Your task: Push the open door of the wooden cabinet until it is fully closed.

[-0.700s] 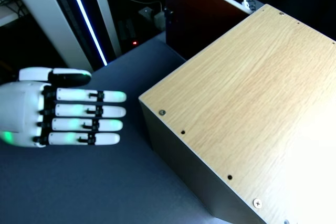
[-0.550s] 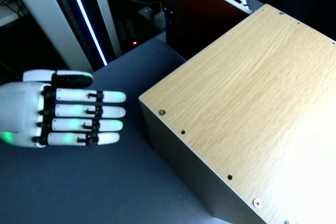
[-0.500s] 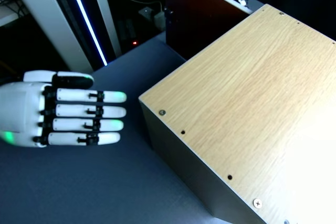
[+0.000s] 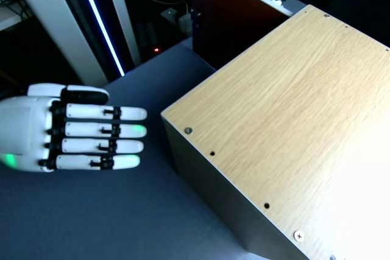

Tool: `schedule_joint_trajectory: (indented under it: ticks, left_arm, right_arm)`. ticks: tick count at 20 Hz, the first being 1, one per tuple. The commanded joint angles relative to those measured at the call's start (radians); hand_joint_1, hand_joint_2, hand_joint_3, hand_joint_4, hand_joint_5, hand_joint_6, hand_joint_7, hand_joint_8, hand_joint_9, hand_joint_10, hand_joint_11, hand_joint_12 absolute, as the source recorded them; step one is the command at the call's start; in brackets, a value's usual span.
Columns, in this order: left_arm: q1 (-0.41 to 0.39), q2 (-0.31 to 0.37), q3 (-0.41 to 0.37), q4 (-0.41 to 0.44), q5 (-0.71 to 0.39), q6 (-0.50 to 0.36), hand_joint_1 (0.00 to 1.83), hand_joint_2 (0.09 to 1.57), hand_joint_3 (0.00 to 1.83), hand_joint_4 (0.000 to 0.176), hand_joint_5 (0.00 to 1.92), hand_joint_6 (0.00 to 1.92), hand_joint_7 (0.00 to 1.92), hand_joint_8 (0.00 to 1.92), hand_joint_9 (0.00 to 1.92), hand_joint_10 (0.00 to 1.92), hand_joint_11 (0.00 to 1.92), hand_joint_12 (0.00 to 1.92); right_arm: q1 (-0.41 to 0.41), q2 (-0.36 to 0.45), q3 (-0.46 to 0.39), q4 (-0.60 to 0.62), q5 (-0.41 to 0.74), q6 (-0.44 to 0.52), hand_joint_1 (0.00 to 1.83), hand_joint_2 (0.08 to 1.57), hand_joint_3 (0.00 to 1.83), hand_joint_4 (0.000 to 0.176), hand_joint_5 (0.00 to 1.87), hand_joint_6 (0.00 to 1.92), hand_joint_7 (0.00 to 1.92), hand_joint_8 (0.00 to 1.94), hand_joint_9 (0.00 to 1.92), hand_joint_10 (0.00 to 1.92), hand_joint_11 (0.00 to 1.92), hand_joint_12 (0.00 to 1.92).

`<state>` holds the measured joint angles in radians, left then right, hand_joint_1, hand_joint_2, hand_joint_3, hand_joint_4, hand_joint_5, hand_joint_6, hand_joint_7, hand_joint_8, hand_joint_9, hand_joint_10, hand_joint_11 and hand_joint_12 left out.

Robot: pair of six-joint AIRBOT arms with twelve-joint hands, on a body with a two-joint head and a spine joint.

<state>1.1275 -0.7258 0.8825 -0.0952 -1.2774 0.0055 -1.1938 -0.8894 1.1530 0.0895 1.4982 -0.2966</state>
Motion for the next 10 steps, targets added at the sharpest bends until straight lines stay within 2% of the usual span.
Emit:
schedule_joint_trajectory:
  ticks: [1,4,5,7,8,10]
  left_arm:
    - [-0.011,0.001,-0.002,-0.005,-0.126,-0.006,0.04,1.43,0.00,0.037,0.25,0.00,0.29,0.00,0.28,0.00,0.22,0.04]
    - [-0.023,-0.005,-0.002,0.022,-0.112,-0.006,0.01,1.41,0.00,0.055,0.25,0.00,0.30,0.00,0.30,0.01,0.24,0.04]
    - [-0.026,-0.008,-0.002,0.030,-0.111,-0.006,0.02,1.41,0.00,0.045,0.25,0.00,0.31,0.00,0.31,0.01,0.25,0.03]
    - [-0.033,-0.015,-0.001,0.045,-0.108,-0.006,0.03,1.43,0.00,0.036,0.27,0.00,0.31,0.00,0.32,0.00,0.26,0.03]
    - [-0.036,-0.016,-0.001,0.048,-0.106,-0.006,0.01,1.44,0.01,0.048,0.26,0.00,0.29,0.00,0.30,0.00,0.26,0.02]
    - [-0.043,-0.022,0.000,0.060,-0.099,-0.006,0.00,1.45,0.01,0.038,0.25,0.00,0.28,0.00,0.28,0.00,0.26,0.02]
  right_arm:
    - [0.004,-0.003,0.006,0.029,0.120,0.007,0.49,1.36,0.00,0.000,0.25,0.00,0.21,0.00,0.17,0.00,0.00,0.33]
    - [0.004,-0.003,0.006,0.029,0.120,0.007,0.47,1.38,0.00,0.000,0.26,0.00,0.22,0.00,0.17,0.00,0.00,0.32]
    - [0.004,-0.003,0.006,0.029,0.120,0.007,0.49,1.38,0.00,0.000,0.26,0.00,0.22,0.00,0.16,0.00,0.00,0.31]
    - [0.004,-0.003,0.006,0.029,0.120,0.007,0.48,1.38,0.00,0.000,0.25,0.00,0.22,0.00,0.17,0.00,0.00,0.37]
    - [0.004,-0.003,0.006,0.029,0.120,0.007,0.50,1.38,0.00,0.000,0.26,0.00,0.23,0.00,0.19,0.00,0.00,0.43]
    - [0.004,-0.003,0.006,0.029,0.120,0.007,0.49,1.36,0.00,0.000,0.26,0.00,0.22,0.00,0.18,0.00,0.00,0.39]
